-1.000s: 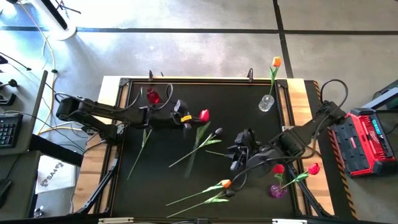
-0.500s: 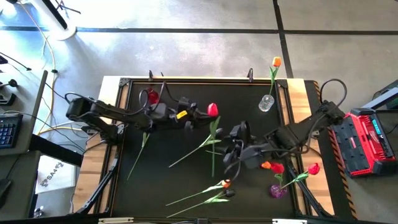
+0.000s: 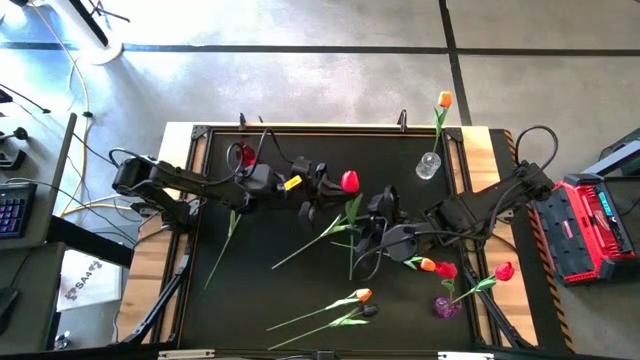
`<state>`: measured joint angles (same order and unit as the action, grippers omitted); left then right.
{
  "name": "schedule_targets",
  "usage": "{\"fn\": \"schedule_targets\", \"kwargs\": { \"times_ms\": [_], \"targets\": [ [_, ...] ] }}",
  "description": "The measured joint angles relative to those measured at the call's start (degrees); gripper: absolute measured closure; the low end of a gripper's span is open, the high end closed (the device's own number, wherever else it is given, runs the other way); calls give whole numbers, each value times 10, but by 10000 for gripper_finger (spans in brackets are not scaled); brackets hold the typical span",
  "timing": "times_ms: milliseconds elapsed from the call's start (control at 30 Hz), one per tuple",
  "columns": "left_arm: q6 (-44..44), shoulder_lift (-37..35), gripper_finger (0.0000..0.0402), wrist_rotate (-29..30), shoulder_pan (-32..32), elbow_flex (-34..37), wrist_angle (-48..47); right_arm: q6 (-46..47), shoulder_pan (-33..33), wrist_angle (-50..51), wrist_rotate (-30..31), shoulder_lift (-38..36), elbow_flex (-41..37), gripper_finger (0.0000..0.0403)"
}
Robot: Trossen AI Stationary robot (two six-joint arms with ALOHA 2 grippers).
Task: Sort flowers into vase by color
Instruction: Put the red tulip into the purple vase
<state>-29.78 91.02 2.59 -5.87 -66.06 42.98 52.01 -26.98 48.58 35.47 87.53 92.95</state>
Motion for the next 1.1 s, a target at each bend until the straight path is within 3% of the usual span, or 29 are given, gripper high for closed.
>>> {"fn": "schedule_targets", "kwargs": {
  "times_ms": [100, 167, 567, 933, 1100],
  "targets": [
    [0, 0, 398, -13, 0, 0, -8, -20, 0, 0, -16, 0, 0, 379],
    [0, 0, 391, -25, 0, 0, -16, -30, -1, 1, -23, 0, 0, 393],
    [22, 1, 299, -88, 5, 0, -85, -122, -79, 27, -92, -1, 0, 400],
    [35, -1, 291, -67, 5, 0, -131, -198, -167, 68, -201, 17, 0, 402],
    [35, -1, 291, -76, 2, 0, -131, -229, -211, 85, -200, 34, 0, 402]
  ]
}}
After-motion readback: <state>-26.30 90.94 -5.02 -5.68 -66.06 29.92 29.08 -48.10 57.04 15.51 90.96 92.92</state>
